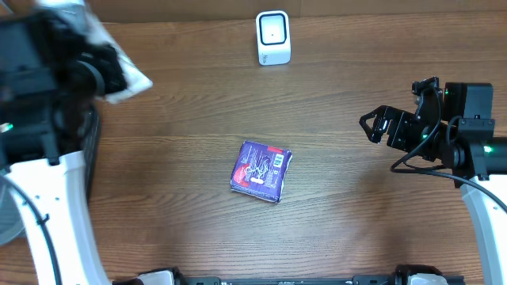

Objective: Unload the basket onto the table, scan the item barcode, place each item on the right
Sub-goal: 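Carry the white tube out and set it beside the purple package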

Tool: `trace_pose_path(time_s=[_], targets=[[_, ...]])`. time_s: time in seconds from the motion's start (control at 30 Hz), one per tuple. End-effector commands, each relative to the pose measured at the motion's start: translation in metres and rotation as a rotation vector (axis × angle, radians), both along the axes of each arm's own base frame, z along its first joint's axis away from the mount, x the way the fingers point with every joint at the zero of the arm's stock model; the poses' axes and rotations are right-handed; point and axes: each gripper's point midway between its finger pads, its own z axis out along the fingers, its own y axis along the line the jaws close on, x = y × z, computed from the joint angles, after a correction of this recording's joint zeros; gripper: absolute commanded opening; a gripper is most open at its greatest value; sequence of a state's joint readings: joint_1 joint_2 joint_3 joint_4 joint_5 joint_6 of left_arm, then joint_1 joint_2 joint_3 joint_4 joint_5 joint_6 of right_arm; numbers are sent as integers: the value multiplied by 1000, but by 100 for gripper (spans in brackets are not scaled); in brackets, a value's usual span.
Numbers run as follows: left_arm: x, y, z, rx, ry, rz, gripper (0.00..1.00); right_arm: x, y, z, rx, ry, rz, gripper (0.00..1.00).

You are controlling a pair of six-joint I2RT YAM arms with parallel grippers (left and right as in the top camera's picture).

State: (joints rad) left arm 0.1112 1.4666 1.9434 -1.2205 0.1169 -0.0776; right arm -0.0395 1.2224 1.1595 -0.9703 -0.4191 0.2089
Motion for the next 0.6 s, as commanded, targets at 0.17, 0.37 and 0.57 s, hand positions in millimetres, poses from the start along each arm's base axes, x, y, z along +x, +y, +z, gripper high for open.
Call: trace_pose_path(time_s=[0.17, 0.37, 0.57], targets=[[-18, -89, -94, 7, 421, -389, 4, 4, -1, 7, -3, -21, 3, 100], [-10, -107, -150, -6, 602, -397, 5, 1, -1, 5, -3, -10, 2, 100], [-5, -110, -190, -21, 656, -402, 4, 1, -1, 5, -3, -8, 3, 100]])
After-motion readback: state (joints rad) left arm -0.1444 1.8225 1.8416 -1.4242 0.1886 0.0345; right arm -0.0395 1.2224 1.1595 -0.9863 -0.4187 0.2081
